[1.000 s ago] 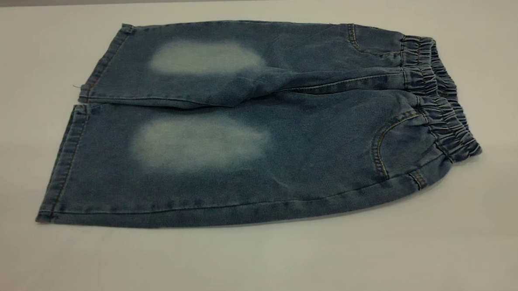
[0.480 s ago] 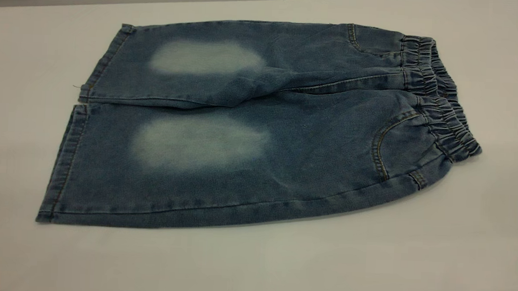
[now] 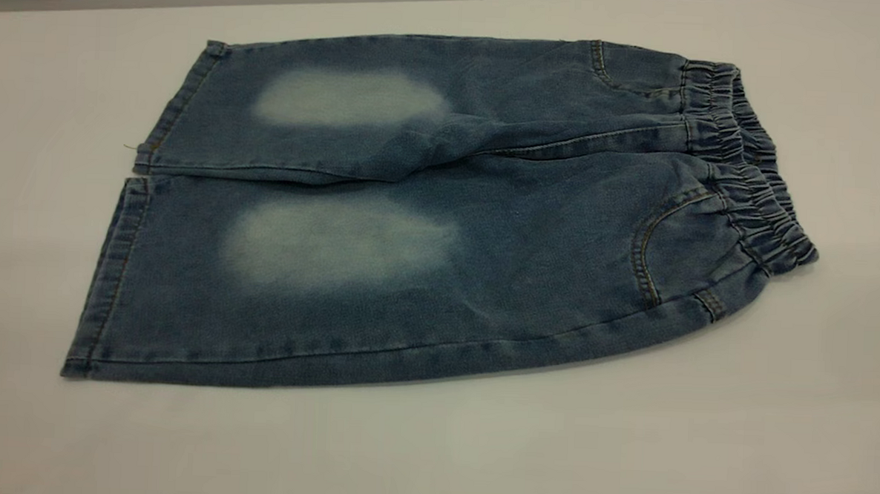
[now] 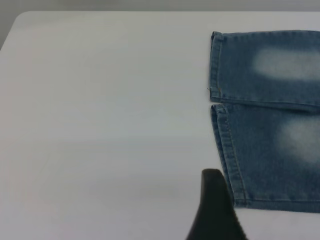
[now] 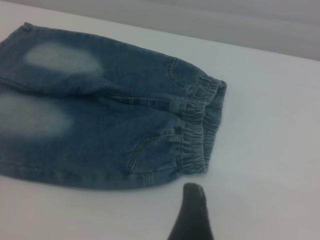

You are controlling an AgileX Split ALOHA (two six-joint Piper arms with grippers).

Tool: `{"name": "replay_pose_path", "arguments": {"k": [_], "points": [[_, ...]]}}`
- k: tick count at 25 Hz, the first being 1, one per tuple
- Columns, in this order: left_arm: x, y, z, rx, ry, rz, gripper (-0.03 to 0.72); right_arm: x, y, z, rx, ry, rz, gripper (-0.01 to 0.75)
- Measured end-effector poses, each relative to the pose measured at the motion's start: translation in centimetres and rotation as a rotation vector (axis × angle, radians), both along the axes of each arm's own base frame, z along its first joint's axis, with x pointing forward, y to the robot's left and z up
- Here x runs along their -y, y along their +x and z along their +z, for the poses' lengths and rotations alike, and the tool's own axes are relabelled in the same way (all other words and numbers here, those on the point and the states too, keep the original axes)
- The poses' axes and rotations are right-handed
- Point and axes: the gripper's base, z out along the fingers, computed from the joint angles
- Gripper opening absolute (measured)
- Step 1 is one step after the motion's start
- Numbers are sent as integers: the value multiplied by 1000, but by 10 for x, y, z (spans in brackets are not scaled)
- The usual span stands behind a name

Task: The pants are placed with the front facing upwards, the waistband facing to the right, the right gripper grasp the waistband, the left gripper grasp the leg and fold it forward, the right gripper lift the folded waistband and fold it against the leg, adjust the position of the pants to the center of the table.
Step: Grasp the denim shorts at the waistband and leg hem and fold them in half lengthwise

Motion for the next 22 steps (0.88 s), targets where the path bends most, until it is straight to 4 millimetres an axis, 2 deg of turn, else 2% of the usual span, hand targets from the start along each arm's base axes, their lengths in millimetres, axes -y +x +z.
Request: {"name": "replay_pose_path", "arguments": {"k": [7, 12, 17, 22], "points": [[0, 2, 2, -8, -4, 2, 443, -2, 0, 3, 11, 55, -3, 500], [0, 15, 27, 43, -30, 12, 443, -1, 13, 23, 44, 82, -27, 500], [1, 43, 56, 26, -28, 9, 443, 0, 41, 53, 29, 108, -50, 500], [1, 88, 81, -18, -25, 6, 443, -2, 86, 73, -70, 145, -58, 500]]}}
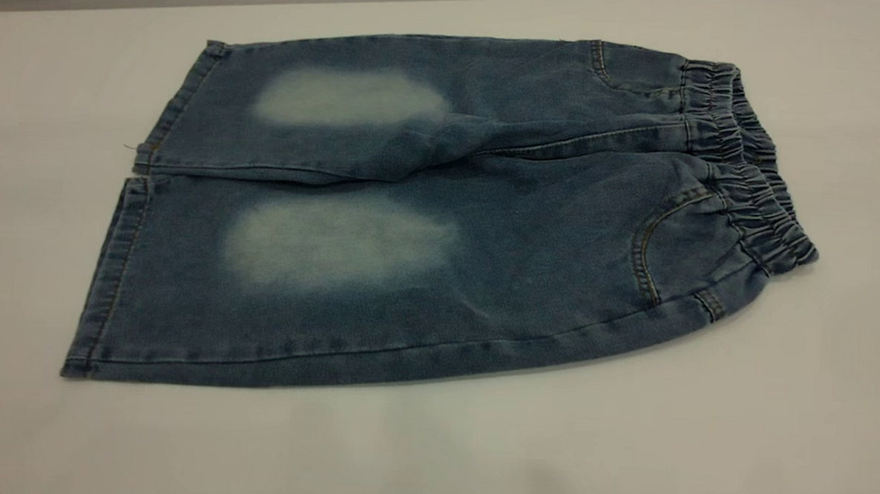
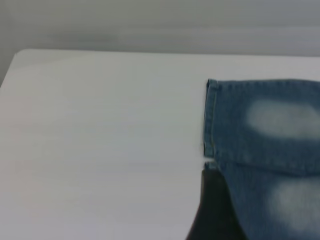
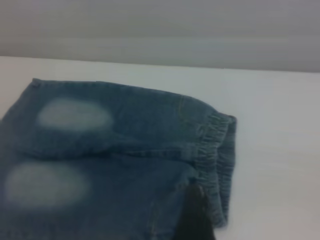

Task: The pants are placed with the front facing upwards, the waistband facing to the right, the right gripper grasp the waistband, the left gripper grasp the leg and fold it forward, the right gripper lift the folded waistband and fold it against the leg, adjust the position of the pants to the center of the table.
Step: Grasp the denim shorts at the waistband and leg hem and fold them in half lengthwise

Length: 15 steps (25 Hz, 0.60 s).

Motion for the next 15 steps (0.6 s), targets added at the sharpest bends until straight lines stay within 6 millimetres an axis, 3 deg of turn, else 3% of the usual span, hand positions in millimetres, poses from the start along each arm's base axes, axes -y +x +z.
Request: {"name": "replay_pose_path", "arguments": {"k": [4, 8, 15], "points": [[1, 43, 12, -31, -3, -5, 443, 0, 41, 5, -67, 13, -13, 500], [3, 87, 15, -45, -33, -14, 443, -3, 77, -4, -147, 81, -6, 500], [9, 154, -5, -63, -143, -20, 443, -7, 119, -34, -305, 116, 7, 500]]}}
